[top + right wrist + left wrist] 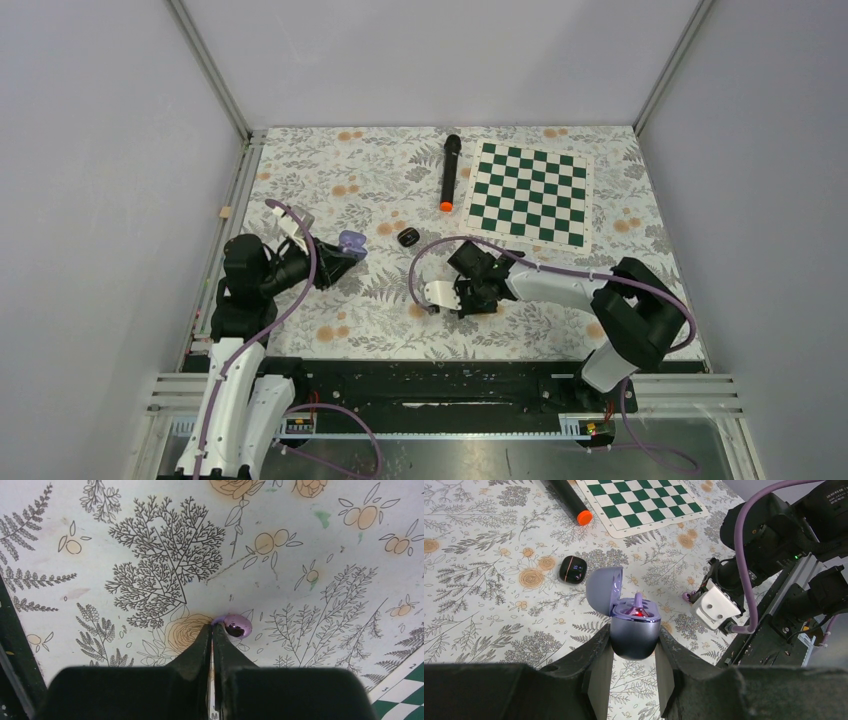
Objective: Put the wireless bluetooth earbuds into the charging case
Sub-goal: Pick up the right earbud from the center of the board, then insert the right earbud into the right side groove of the charging case.
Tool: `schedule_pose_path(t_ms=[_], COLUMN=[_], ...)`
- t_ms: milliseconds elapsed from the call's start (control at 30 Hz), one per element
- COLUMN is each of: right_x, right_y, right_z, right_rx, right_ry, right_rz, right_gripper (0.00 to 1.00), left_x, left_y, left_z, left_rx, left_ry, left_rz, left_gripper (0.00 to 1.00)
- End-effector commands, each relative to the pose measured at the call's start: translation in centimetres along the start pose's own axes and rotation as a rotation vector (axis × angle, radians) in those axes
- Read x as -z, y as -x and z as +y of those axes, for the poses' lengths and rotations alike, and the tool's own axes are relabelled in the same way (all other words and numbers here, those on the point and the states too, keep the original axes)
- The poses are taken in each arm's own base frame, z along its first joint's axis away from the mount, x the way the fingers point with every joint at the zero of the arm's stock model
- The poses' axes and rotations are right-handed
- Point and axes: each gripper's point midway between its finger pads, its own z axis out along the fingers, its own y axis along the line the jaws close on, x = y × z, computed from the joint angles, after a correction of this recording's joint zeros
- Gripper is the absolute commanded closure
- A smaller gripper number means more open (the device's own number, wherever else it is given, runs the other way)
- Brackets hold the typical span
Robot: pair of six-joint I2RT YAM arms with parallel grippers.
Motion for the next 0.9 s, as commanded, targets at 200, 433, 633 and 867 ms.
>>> schedule_pose_path(t_ms=[200,433,633,867], right_x=[13.8,23.4,27.6,29.0], right_y=[10.7,18.2,22.6,27.0], right_z=[1.5,3.2,2.8,-0.2], right_rx=[-0.142,-0.155,-0.110,-0.130], right_ry=[0.225,0.511,0.692,0.651], right_rz=[-0.441,-0.761,-0.992,-1.203], right_gripper=[1.00,1.00,1.00,1.00], left_x=[-0.2,0.1,0.5,1.7], left_y=[0.9,-0.5,0.0,0.2], left_z=[-3.4,-5.7,-6.9,-9.5], left_rx=[-0.206,-0.361,-0.337,-0.330], left_ry=[-0.281,-0.599,-0.733,-0.796], left_rz=[-0.060,-0.049,-0.044,-0.058], left_gripper=[1.00,1.00,1.00,1.00])
